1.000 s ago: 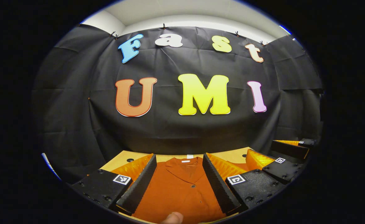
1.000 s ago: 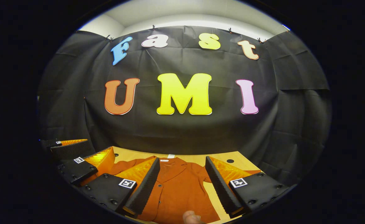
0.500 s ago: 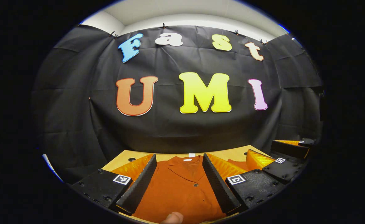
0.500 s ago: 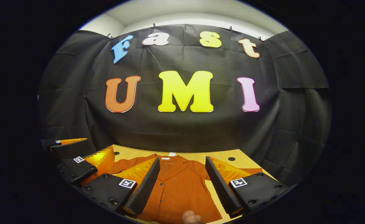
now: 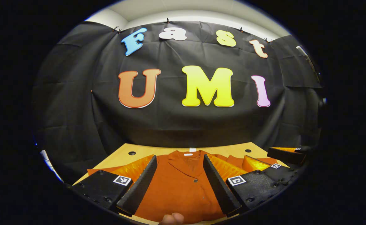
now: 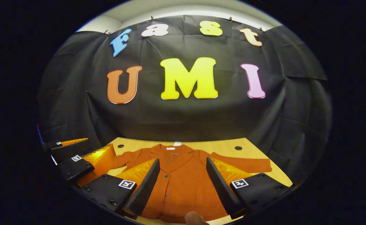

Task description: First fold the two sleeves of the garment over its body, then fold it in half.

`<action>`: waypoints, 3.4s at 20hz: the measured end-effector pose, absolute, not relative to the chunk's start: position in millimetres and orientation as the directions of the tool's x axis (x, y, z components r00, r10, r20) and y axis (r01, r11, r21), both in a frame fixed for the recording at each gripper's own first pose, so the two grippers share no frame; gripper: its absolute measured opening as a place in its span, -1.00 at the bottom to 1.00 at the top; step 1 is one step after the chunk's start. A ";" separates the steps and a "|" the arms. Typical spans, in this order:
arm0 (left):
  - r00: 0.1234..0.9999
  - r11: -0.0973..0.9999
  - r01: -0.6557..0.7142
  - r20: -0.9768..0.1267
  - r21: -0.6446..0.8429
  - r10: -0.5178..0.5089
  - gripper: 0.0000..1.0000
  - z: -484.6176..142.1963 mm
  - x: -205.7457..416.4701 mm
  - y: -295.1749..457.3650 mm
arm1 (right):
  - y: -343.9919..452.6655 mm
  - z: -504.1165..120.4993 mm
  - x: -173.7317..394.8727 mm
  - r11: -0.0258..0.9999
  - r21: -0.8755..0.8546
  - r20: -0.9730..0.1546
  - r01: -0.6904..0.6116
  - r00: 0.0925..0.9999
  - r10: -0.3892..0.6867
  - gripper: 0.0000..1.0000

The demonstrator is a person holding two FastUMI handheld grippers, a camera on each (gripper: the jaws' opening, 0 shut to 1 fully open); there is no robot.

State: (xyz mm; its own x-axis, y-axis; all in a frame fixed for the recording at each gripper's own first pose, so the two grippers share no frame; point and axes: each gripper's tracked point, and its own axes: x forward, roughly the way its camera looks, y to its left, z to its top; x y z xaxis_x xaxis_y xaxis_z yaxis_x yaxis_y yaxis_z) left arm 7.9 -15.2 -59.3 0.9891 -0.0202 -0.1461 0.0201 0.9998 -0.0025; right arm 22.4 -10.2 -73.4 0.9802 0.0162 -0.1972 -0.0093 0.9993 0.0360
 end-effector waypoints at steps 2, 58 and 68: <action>0.982 1.000 0.002 -0.191 -0.012 -0.004 0.92 -71.3 7.0 -18.7 | -31.2 -89.9 28.9 0.998 0.063 -0.244 0.013 0.970 0.003 0.90; 0.576 0.963 -0.242 -0.816 -0.122 0.041 0.94 -250.1 -99.4 -51.8 | -468.3 -332.1 199.1 0.810 0.075 -0.974 0.582 0.219 -0.067 -0.81; 0.627 0.973 -0.201 -0.778 -0.112 0.040 0.94 -242.1 -78.5 -22.2 | -432.3 -257.0 192.2 0.826 0.142 -0.940 0.545 0.336 -0.060 -0.94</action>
